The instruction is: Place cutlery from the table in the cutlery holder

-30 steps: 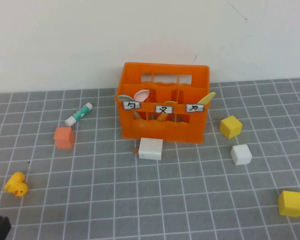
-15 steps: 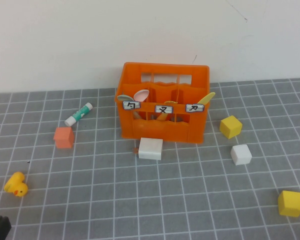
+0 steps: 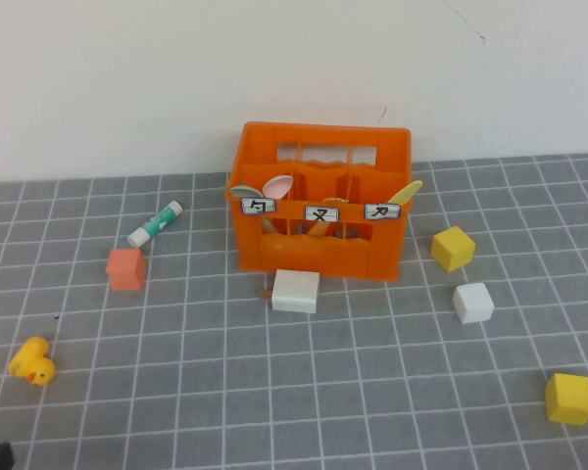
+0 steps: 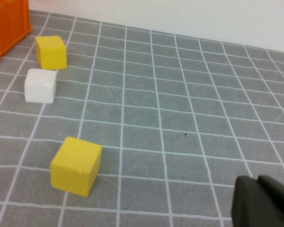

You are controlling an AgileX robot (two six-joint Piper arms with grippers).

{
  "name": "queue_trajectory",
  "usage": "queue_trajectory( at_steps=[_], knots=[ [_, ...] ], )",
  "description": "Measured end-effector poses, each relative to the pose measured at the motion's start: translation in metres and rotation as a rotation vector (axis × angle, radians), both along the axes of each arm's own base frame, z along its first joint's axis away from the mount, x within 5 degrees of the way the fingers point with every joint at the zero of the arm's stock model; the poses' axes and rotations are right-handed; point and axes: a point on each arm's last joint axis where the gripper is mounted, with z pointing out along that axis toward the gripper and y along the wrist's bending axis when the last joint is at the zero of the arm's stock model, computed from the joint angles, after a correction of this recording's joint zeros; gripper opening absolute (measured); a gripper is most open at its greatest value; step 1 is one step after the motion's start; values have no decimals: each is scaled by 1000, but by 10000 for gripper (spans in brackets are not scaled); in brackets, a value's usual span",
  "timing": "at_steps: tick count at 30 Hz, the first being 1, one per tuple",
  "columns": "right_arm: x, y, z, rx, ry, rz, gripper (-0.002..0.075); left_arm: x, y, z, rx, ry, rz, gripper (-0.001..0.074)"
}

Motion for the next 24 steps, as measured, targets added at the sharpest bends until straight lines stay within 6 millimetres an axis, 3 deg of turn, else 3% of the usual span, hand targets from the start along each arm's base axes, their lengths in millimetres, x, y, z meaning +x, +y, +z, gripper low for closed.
queue_trajectory(
  at_steps=[6, 11, 24],
  knots=[
    [0, 0, 0, 0, 0, 0, -1, -2, 11, -25, 62, -57, 162, -1],
    [0, 0, 0, 0, -1, 0, -1, -6, 16, -22, 78, -151, 236, -1],
    [0, 0, 0, -1, 0, 0, -1, -8, 14, -30, 84, -60, 196, -1]
  ],
)
